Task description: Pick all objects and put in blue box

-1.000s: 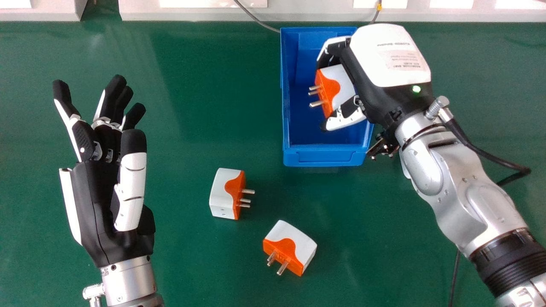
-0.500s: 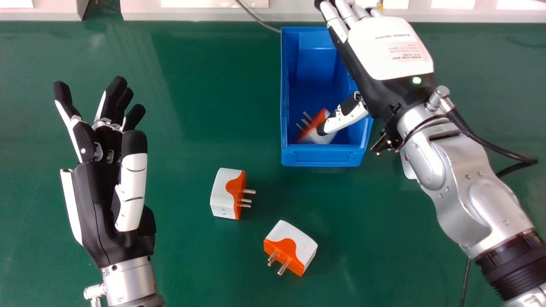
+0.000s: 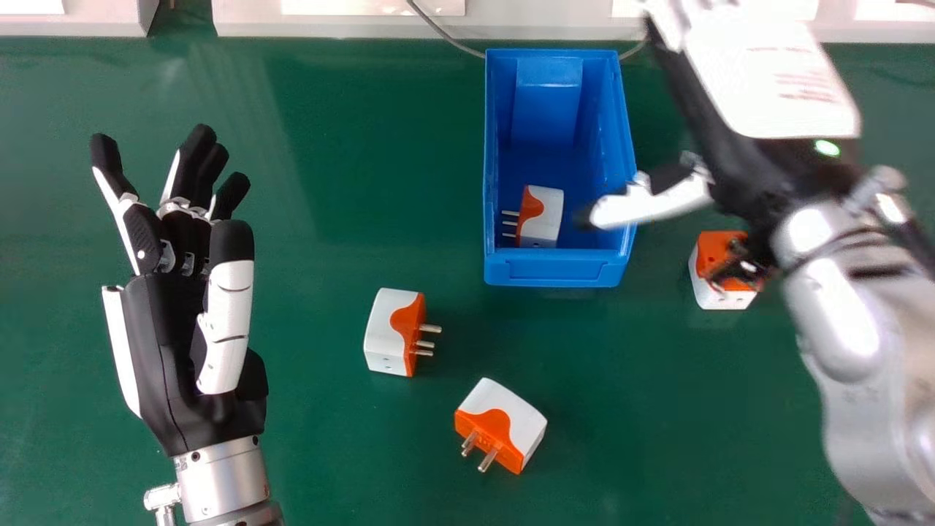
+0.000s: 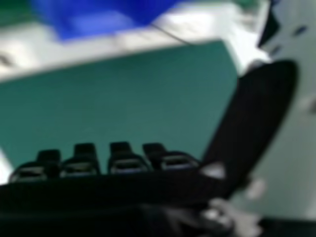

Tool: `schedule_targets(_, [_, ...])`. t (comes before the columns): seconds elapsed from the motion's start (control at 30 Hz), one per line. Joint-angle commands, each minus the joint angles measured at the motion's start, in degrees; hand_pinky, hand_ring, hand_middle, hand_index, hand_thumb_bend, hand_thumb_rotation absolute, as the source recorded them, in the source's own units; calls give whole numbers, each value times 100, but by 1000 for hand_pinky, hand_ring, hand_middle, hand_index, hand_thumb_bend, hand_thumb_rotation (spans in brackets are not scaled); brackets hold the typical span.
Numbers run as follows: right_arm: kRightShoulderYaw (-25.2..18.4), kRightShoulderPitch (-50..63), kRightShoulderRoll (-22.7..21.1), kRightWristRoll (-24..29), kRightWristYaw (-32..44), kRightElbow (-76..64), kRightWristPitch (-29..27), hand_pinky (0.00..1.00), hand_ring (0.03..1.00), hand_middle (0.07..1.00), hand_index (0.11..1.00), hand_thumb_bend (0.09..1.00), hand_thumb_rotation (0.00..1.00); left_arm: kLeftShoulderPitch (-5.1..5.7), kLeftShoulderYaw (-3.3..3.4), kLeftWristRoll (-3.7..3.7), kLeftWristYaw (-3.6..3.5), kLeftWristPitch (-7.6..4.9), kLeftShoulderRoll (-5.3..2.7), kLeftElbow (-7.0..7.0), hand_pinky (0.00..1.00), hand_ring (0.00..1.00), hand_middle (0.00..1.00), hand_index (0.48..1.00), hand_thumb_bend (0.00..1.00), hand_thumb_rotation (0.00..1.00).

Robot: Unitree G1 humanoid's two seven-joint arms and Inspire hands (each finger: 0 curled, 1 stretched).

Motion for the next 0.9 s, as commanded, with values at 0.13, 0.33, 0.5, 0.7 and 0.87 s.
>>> schedule_targets(0.13, [-625,420,-593,85,1207,-366,555,1000,1000,1000,1000,1000,353,56,-53,73,36,-38,-340,-128,864,899,884,877,715,596])
schedule_targets(0.33, [-696,421,-735,89,1714,-194,934,1000,1000,1000,1000,1000,351,61,-72,13,-9,-26,-324,-134,870,902,884,875,710,597])
schedule_targets(0.5, [-555,282,-647,234,1606,292,932,1000,1000,1000,1000,1000,294,62,-74,-36,-42,-2,-317,-159,874,902,881,872,717,590])
schedule_targets(0.7, [-310,-150,-496,817,852,1670,224,969,1000,1000,997,1000,235,6,-43,-61,-57,-18,-306,-106,873,899,877,870,720,582])
schedule_targets(0.87, [-30,-665,-451,1150,-41,3270,-658,902,1000,1000,980,1000,136,-2,-44,-139,-116,-46,-290,-94,868,892,870,866,730,581])
